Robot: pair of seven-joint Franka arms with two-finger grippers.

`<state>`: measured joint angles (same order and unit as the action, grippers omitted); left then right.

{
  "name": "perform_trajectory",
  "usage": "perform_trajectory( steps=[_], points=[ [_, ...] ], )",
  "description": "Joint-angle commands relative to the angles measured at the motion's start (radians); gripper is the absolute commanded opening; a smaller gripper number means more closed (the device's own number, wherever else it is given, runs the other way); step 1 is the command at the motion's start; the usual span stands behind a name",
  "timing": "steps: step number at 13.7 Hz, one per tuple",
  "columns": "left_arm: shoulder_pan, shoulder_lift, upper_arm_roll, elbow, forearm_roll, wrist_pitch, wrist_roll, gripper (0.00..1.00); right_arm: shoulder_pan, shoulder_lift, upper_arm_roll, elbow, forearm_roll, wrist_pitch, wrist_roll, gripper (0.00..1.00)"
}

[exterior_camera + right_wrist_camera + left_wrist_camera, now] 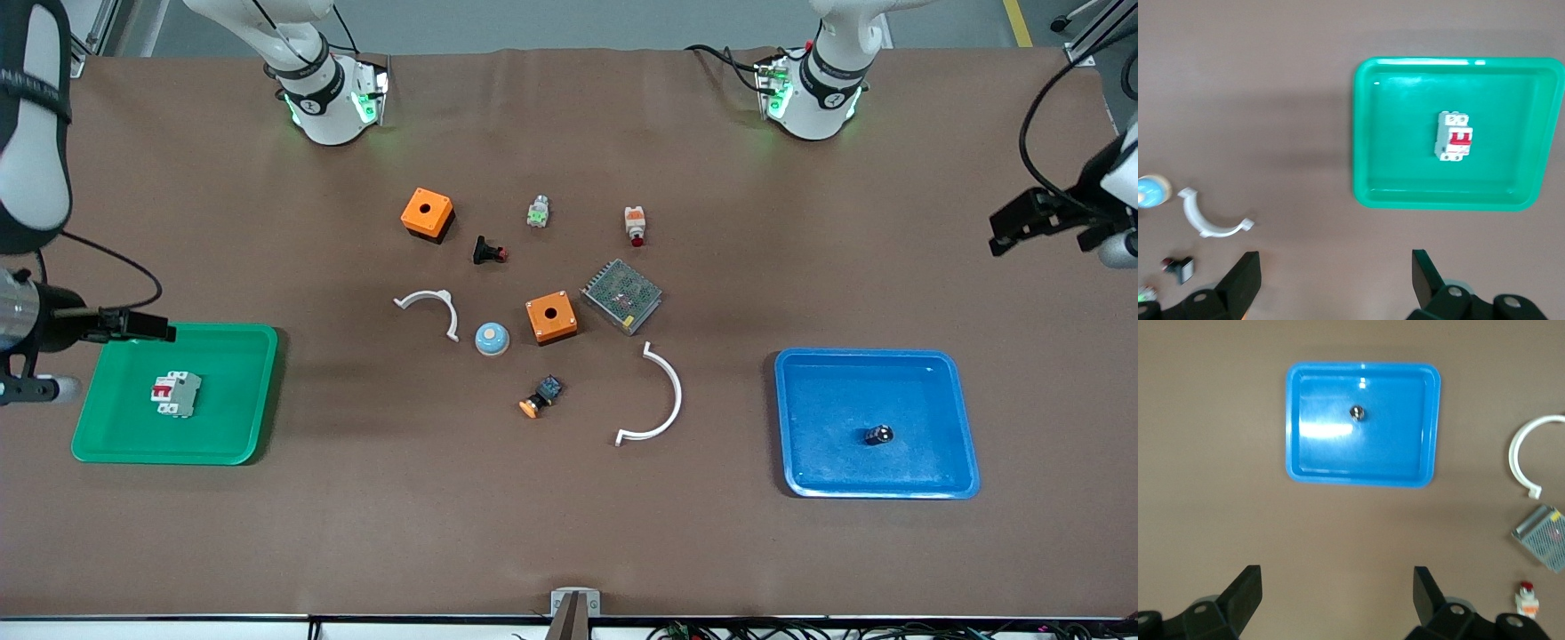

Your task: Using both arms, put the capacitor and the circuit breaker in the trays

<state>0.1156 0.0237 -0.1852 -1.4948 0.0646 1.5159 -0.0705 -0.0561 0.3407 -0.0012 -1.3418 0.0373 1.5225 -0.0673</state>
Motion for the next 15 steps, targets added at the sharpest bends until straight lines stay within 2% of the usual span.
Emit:
perform_trajectory(
  steps=[1, 7, 9, 15],
  points=[
    [-0.062, -0.042, 0.065, -0.021, -0.035, -0.054, 0.008, 1.00, 0.018, -0.025, 0.000, -0.008, 0.013, -0.005, 0.017, 1.00],
    [-0.126, -0.102, 0.135, -0.083, -0.065, -0.054, -0.003, 1.00, 0.001, -0.023, -0.003, 0.010, 0.026, 0.014, 0.014, 1.00],
    [-0.161, -0.146, 0.159, -0.145, -0.065, -0.027, -0.017, 1.00, 0.004, -0.034, -0.003, 0.009, 0.010, 0.012, 0.009, 1.00],
    [-0.174, -0.151, 0.159, -0.163, -0.060, -0.008, -0.051, 1.00, 0.001, -0.104, -0.005, -0.005, -0.013, -0.082, 0.014, 1.00]
  ],
)
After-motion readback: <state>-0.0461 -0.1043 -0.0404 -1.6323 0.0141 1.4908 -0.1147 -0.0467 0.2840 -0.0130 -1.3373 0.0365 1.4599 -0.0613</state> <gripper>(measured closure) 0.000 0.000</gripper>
